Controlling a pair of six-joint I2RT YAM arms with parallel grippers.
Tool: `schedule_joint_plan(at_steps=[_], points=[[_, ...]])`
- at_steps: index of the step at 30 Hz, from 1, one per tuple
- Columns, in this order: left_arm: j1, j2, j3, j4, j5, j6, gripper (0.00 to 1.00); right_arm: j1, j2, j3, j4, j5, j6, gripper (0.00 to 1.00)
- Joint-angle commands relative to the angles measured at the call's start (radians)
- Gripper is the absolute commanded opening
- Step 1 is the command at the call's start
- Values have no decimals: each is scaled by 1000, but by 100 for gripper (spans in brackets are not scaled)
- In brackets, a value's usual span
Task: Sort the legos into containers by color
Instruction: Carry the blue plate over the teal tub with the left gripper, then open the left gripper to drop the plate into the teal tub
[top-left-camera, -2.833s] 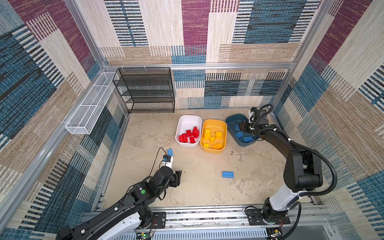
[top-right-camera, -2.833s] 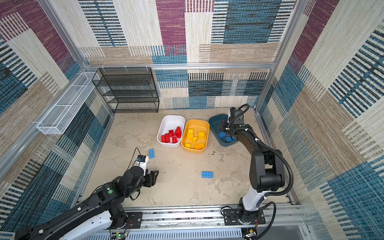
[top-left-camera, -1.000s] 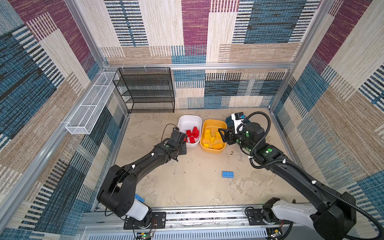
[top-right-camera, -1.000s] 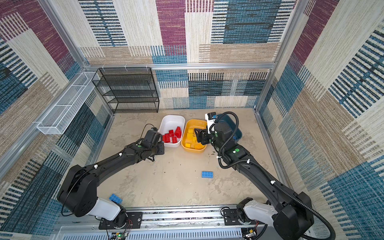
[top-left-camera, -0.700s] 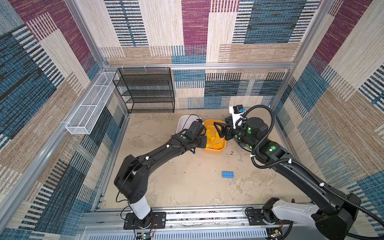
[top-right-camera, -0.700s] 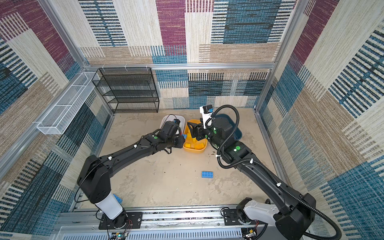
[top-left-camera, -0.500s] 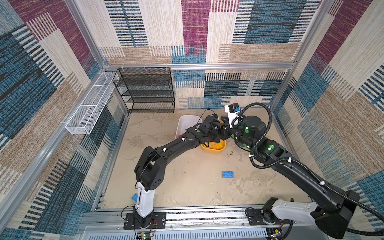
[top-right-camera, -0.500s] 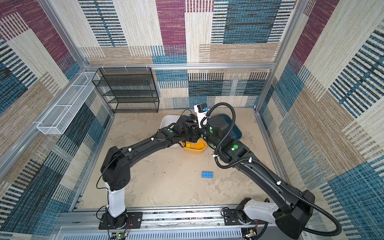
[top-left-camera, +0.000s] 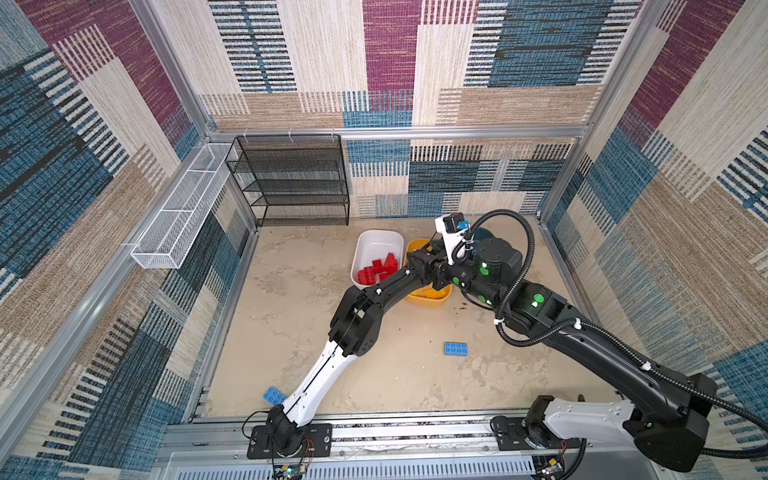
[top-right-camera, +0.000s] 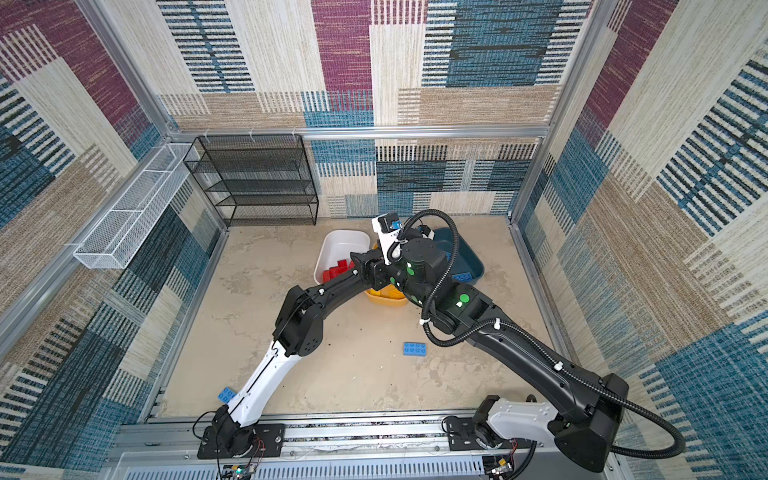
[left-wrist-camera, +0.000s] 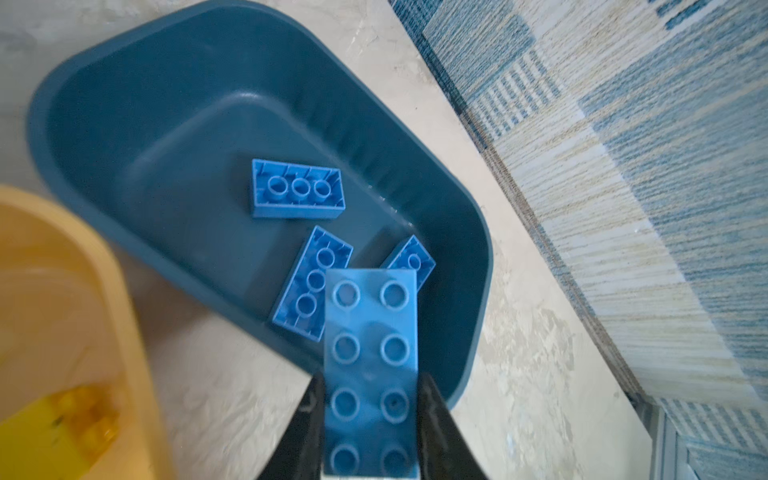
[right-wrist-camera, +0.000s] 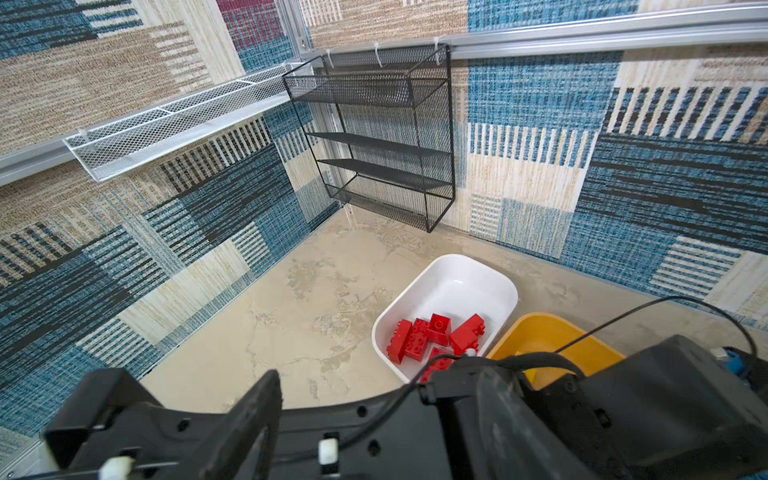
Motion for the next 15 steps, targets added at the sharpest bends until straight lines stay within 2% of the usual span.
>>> schedule_joint_plan(at_steps=[1, 6, 12, 15], points=[[-4, 83, 142, -38, 26, -40, 16, 12, 6, -2, 11, 25, 6, 75], [-4, 130, 181, 11, 27, -60, 23, 21, 7, -16, 2, 31, 19, 75], [-3, 104, 181, 8, 55, -54, 54, 23, -16, -24, -19, 37, 28, 79], [-4, 4, 60, 19, 40, -36, 63, 23, -43, -27, -38, 29, 31, 83]])
